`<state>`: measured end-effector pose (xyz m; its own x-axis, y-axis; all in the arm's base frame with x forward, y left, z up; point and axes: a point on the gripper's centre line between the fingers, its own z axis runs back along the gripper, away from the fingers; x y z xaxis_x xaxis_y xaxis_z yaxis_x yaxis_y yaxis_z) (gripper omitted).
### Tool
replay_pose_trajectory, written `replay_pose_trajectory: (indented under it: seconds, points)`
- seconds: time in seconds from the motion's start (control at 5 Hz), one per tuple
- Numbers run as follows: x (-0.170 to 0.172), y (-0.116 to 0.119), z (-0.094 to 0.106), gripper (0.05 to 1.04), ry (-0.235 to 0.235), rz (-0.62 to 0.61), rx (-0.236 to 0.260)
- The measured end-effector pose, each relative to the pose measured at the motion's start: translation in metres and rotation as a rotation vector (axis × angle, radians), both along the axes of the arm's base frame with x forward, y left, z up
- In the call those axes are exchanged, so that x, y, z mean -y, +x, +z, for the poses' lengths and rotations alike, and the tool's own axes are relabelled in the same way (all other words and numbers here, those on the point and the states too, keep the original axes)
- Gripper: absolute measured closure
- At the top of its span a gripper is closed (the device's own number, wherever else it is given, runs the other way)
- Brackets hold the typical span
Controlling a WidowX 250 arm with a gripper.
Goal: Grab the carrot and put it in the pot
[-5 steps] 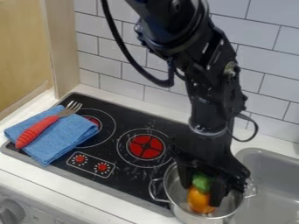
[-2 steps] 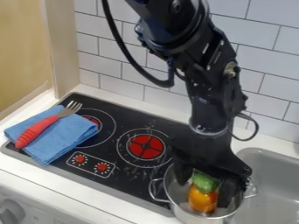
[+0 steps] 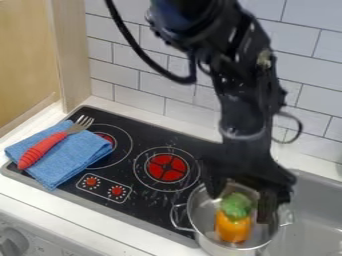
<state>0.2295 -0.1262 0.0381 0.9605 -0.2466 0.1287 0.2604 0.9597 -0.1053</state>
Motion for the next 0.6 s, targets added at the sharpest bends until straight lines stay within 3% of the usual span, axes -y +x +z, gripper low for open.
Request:
replay_pose_trajectory:
  seconds: [0.4, 0.6]
  points:
    - [-0.006, -0.005, 0.027, 0.083, -0.018, -0.004, 0.069]
    - [-0.006, -0.005, 0.028, 0.083, -0.016, -0.007, 0.072]
